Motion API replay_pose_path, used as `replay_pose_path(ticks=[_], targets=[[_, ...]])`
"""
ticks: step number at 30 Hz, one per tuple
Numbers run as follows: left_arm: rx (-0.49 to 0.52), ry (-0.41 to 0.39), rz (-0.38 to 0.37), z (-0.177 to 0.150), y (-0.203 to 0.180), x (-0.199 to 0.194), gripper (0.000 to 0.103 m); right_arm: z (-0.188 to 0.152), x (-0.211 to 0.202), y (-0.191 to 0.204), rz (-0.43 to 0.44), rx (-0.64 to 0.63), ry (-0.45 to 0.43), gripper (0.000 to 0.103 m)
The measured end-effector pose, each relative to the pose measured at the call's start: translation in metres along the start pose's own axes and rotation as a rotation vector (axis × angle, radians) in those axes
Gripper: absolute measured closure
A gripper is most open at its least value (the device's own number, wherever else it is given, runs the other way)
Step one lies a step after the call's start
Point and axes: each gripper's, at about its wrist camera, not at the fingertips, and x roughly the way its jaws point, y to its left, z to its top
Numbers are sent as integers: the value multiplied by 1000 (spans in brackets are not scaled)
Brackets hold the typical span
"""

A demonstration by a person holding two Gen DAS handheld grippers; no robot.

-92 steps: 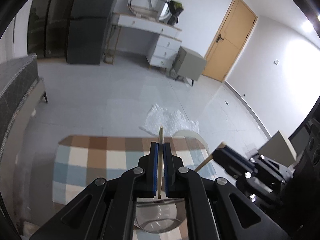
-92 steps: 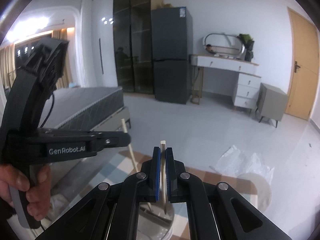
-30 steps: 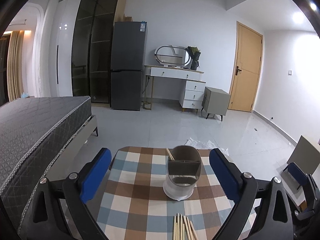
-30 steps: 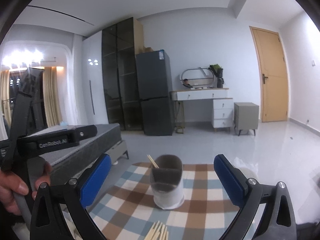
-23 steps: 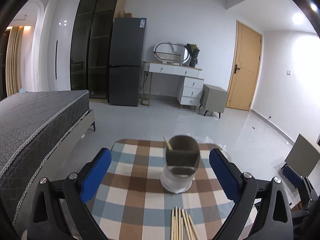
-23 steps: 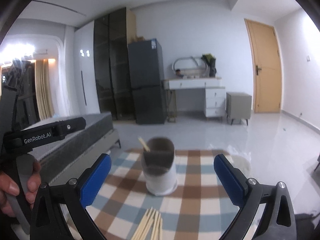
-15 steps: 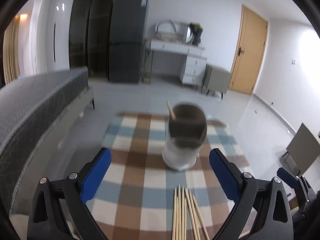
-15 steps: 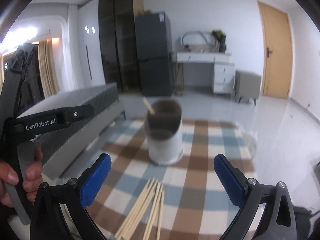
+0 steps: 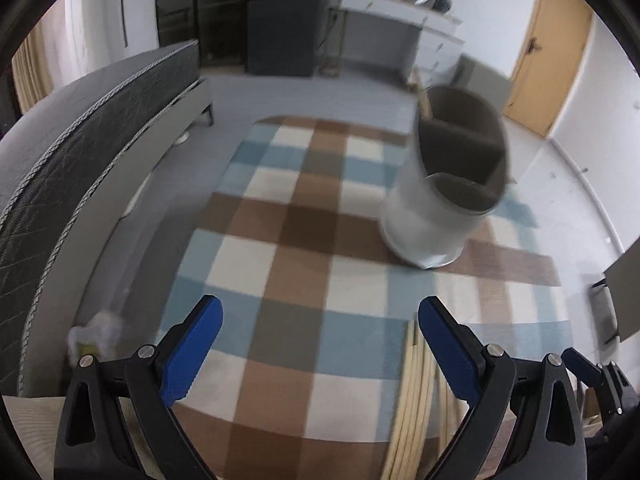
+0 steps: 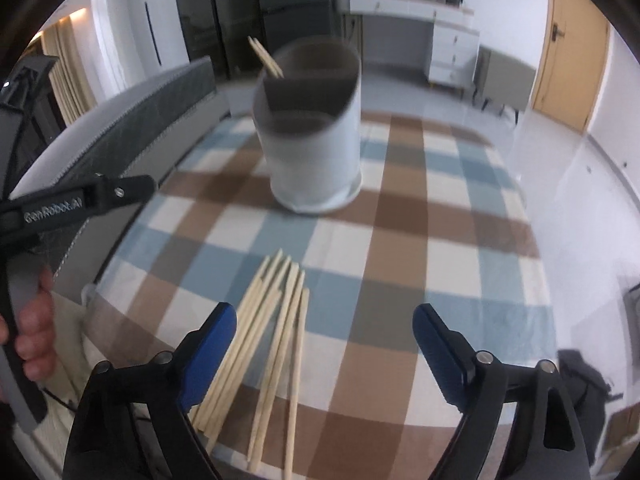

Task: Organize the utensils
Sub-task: 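Lower the right tool to the bundle and pinch a chopstick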

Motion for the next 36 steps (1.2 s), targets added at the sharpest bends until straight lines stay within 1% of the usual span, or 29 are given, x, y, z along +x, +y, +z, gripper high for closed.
replay_pose_path(ticks=[1, 3, 5, 6, 8, 10, 13, 14, 15, 16, 21, 26, 28, 30, 32, 34, 36], targets=[[-8, 4, -19, 1, 1, 0, 7, 1, 3, -1, 4, 7, 13, 20], [-5, 9, -26, 2, -2, -2, 7, 1, 16, -3, 17, 29, 56, 30], [17, 2, -25, 3, -6, -4, 7, 0, 28, -2, 5, 23, 89, 32], [25, 5, -19, 4, -7, -4, 7, 0, 34, -1, -2, 11, 105, 37], [33, 16, -23, 6, -7, -1, 7, 0, 44, 2, -9, -7, 125, 41], [7, 28, -19, 7, -2, 1, 7, 0, 53, 5, -24, -25, 138, 41], [-41, 68, -22, 10, 8, 10, 7, 2, 67, 9, -47, -50, 164, 46], [-56, 82, -24, 12, 12, 14, 7, 2, 70, 10, -51, -55, 172, 51], [-65, 91, -25, 12, 14, 16, 7, 2, 73, 12, -62, -68, 183, 59], [-73, 97, -26, 13, 15, 18, 7, 1, 76, 14, -75, -85, 191, 61], [-77, 112, -16, 14, 18, 23, 7, 2, 80, 25, -113, -137, 189, 63], [-90, 142, 6, 12, 24, 32, 7, 8, 84, 26, -94, -113, 180, 67], [-96, 156, 17, 11, 28, 37, 7, 11, 86, 26, -71, -101, 179, 73], [-102, 165, 25, 10, 30, 41, 7, 12, 87, 26, -47, -93, 180, 85], [-96, 175, 23, 9, 30, 44, 7, 14, 88, 24, -43, -81, 180, 98], [-79, 196, 3, 7, 27, 50, 7, 15, 86, 16, -22, -40, 172, 98], [-60, 221, -10, 3, 23, 55, 7, 19, 78, 2, 9, 39, 144, 98]])
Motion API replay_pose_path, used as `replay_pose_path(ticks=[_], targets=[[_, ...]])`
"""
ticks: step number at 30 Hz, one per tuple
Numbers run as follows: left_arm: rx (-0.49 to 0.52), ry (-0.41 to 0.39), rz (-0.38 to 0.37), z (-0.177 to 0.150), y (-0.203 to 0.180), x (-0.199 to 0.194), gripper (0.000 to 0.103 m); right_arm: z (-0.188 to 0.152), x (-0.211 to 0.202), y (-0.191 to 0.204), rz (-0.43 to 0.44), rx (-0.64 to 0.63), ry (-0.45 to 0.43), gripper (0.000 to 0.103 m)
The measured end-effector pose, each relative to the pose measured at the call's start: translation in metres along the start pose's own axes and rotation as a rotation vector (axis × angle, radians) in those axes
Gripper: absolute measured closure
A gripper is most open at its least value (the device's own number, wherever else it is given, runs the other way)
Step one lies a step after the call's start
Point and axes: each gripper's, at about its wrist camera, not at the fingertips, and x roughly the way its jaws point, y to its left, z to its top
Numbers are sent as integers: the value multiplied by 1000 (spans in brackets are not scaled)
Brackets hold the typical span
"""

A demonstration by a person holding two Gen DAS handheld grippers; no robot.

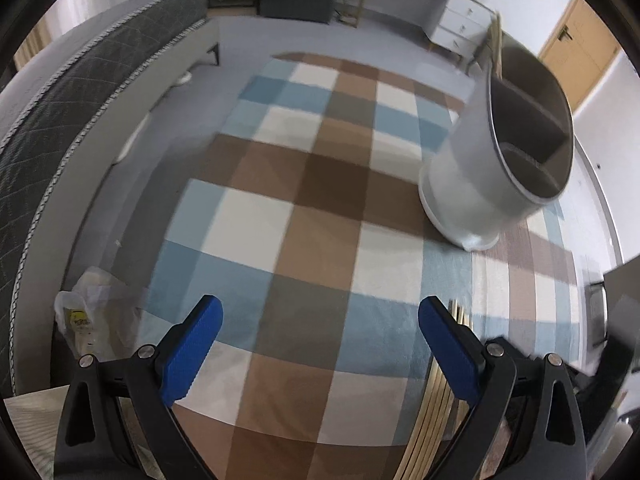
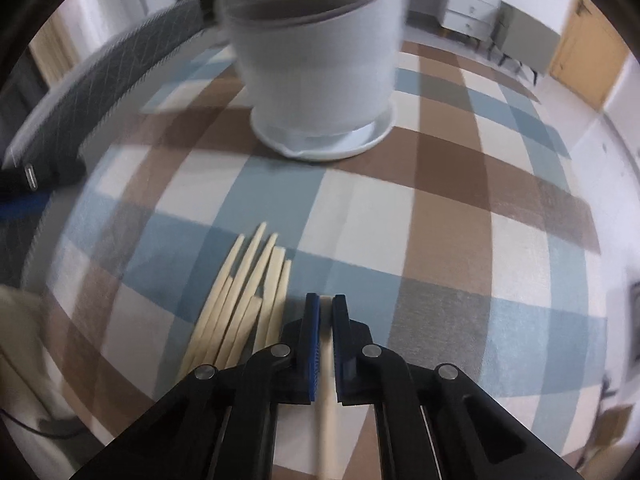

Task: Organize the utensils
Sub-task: 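Lower the right tool to the bundle and pinch a chopstick, then lower the left tool to the bundle and pinch a chopstick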

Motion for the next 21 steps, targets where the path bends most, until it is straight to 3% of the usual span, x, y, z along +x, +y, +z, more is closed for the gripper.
replay_pose_path(ticks=[6, 12, 21], targets=[[84, 85, -57, -12, -20, 23, 7, 1, -27, -46, 125, 237, -93, 98], [230, 64, -29, -25, -54, 26, 7, -5, -49, -84, 267, 445, -183, 98], [254, 104, 8, -24, -66, 42, 12, -9, -68, -107, 334, 532, -261, 98]])
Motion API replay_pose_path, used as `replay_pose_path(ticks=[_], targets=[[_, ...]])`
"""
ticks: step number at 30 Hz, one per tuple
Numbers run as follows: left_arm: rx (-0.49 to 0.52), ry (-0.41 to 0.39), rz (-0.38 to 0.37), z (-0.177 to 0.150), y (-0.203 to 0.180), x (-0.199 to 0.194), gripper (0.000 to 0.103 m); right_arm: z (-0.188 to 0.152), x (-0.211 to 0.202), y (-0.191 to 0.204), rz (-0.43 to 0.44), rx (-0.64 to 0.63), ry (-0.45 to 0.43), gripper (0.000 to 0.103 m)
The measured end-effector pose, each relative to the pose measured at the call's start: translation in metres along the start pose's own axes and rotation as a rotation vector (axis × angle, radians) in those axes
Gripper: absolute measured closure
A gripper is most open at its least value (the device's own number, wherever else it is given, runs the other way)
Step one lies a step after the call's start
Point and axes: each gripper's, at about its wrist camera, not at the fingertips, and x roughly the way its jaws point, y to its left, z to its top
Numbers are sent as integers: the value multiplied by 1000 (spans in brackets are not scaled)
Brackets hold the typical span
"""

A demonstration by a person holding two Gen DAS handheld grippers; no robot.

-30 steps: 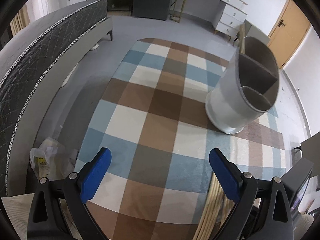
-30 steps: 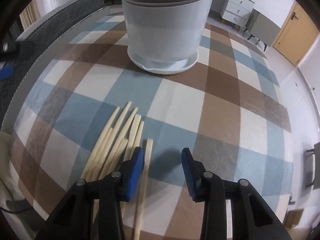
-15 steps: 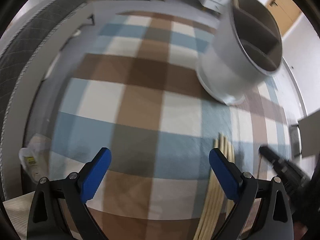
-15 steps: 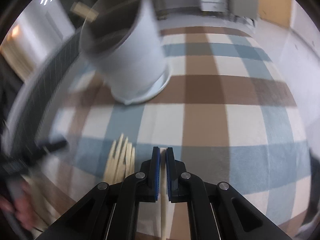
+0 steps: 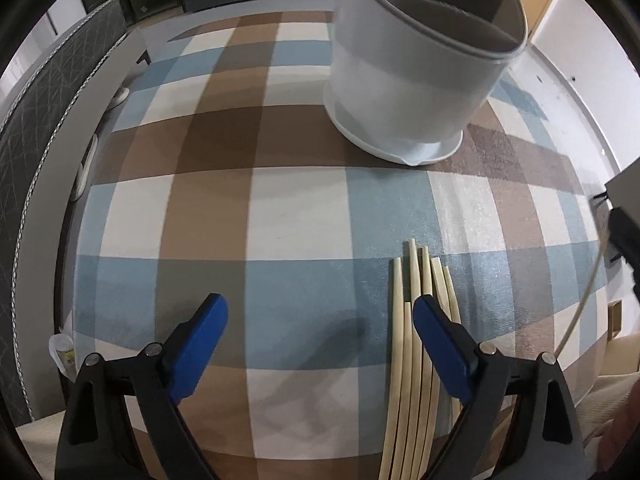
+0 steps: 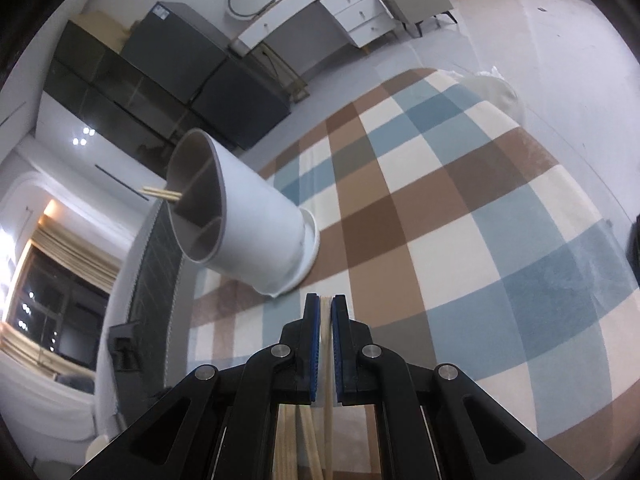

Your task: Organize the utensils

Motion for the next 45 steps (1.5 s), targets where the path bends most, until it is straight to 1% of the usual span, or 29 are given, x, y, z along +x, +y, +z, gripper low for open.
replay_pose_path(ticks=[3, 6, 7, 9, 12, 16, 19, 20, 21, 25, 26, 27, 28, 29, 30, 31, 33, 36, 38, 40, 43, 45], targets=[[17, 15, 8, 2, -5, 5, 12, 0, -5, 1, 19, -2, -7, 98], [28, 13, 24, 4, -8, 7, 13, 0, -8, 3, 42, -9, -14, 98], [30, 15, 25, 5, -7, 9, 14, 1, -9, 4, 50, -6, -16, 98], [33, 23, 41, 5, -5, 13, 21, 3, -9, 8, 59, -17, -24, 98], [12, 23, 21, 7, -2, 14, 22, 4, -13, 15, 74, -38, -42, 98], [51, 18, 49, 8, -9, 14, 26, 5, -18, 21, 70, -72, -60, 98], [44, 29, 33, 13, -12, 13, 35, 7, -21, 20, 72, -72, -67, 98], [43, 30, 33, 14, -11, 13, 40, 7, -22, 19, 71, -69, -68, 98], [42, 31, 33, 14, -12, 13, 44, 8, -23, 19, 72, -67, -69, 98], [35, 31, 34, 14, -10, 12, 46, 8, -27, 21, 83, -70, -79, 98], [32, 32, 35, 15, -9, 10, 50, 8, -28, 22, 83, -75, -82, 98], [28, 30, 36, 15, -12, 11, 59, 8, -29, 23, 83, -80, -84, 98], [26, 31, 34, 16, -13, 10, 64, 8, -30, 23, 83, -84, -87, 98], [26, 35, 31, 14, -15, 8, 77, 7, -30, 24, 84, -85, -88, 98], [30, 42, 27, 14, -18, 7, 85, 7, -31, 24, 86, -84, -88, 98], [39, 47, 23, 15, -21, 7, 88, 7, -31, 24, 87, -82, -89, 98], [43, 50, 2, 16, -25, 8, 101, 8, -32, 23, 90, -74, -91, 98], [29, 50, -9, 18, -28, 9, 102, 8, -35, 24, 91, -74, -96, 98], [21, 34, -27, 21, -29, 10, 102, 9, -37, 26, 94, -79, -100, 98], [15, 2, -33, 23, -28, 5, 103, 9, -39, 30, 89, -93, -110, 98], [-15, -90, -65, 26, -24, -17, 103, 7, -41, 36, 84, -114, -117, 98], [-18, -155, -78, 26, -22, -35, 103, 4, -41, 41, 77, -135, -116, 98]])
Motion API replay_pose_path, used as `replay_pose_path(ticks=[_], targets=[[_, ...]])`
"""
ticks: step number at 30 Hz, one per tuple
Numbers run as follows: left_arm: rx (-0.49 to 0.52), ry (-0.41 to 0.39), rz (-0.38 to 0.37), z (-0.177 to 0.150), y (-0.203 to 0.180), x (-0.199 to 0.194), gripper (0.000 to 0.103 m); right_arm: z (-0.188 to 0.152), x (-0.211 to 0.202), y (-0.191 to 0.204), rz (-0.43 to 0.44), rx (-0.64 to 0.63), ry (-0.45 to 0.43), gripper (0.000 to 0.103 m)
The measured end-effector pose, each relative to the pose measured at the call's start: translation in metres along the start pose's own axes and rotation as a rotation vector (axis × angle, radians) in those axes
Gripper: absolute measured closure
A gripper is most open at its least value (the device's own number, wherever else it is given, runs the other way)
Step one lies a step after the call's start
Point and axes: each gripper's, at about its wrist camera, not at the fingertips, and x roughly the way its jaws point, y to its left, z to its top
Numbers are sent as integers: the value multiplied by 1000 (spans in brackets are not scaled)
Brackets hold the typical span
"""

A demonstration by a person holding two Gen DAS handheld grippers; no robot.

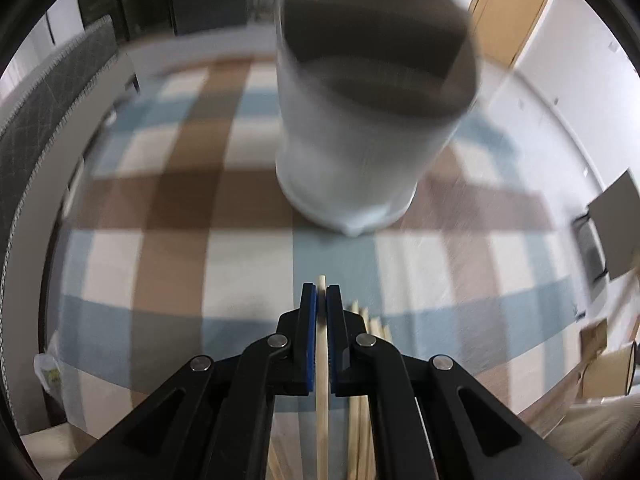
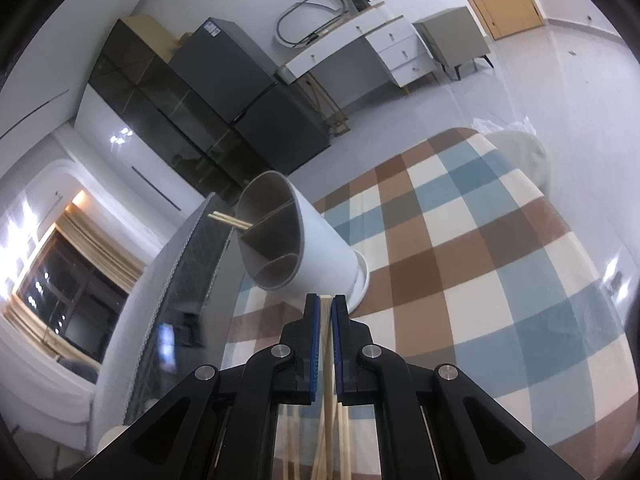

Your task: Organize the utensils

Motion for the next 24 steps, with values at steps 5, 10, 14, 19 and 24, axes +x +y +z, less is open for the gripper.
replay_pose_path(ticks=[5, 10, 14, 19, 24], targets=[[11, -197, -26, -1, -9, -54, 103, -7, 0, 14, -36, -74, -6, 98], [14, -271, -35, -13, -11, -82, 103, -19, 1, 26, -137, -185, -41, 98], [25, -279, -40, -21, -5, -95, 103, -25, -6, 32, -140, -208, -65, 98], [22, -290, -47, -23, -1, -109, 103, -31, -25, 51, -119, -262, -125, 98], [53, -298, -19, -27, -3, -122, 103, -41, -37, 70, -167, -334, -168, 98]])
